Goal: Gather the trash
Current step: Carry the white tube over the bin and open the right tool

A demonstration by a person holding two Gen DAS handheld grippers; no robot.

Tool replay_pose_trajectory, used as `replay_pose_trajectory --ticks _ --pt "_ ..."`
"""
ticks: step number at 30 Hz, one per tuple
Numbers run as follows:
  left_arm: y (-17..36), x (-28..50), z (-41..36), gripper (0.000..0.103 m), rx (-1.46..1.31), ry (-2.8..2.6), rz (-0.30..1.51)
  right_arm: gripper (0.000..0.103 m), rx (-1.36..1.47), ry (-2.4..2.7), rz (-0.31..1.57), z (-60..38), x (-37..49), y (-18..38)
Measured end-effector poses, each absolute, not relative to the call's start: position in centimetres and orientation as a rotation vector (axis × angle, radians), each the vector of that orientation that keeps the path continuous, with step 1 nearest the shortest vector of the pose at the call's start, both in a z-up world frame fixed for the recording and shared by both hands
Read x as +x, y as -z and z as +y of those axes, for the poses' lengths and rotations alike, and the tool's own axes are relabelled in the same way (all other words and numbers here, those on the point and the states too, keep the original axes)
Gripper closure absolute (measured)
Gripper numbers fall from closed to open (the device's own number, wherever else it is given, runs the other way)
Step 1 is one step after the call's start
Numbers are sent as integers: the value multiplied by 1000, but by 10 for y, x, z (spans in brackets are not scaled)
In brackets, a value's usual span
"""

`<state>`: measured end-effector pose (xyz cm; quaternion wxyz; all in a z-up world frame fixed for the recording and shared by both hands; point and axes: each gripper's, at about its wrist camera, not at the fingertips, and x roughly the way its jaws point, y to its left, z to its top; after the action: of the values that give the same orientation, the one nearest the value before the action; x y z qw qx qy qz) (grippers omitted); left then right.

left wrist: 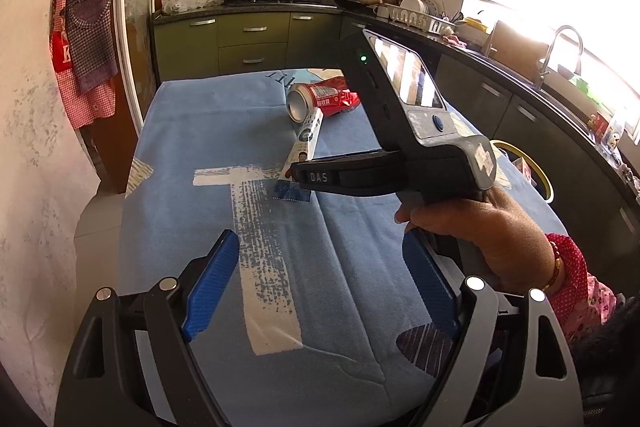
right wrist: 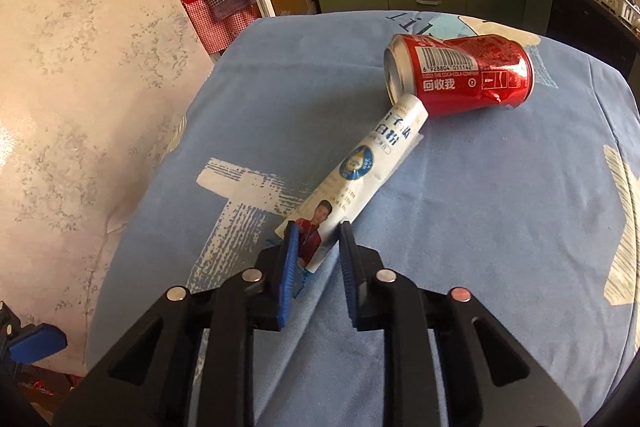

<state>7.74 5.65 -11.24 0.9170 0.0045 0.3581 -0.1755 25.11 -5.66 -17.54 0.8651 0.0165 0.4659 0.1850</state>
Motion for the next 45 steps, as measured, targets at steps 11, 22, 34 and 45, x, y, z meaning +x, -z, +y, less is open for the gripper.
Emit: replay_pose_trajectory --ticks 11,22,34,45 --pt "114 79 48 20 26 381 740 95 154 -475 958 -112 224 157" --pt "107 82 15 20 71 429 729 95 179 -416 873 -187 189 133" --pt "104 98 -52 20 126 528 728 95 240 -294 790 -281 162 113" --pt "108 116 -122 20 196 626 754 95 351 24 755 -431 139 126"
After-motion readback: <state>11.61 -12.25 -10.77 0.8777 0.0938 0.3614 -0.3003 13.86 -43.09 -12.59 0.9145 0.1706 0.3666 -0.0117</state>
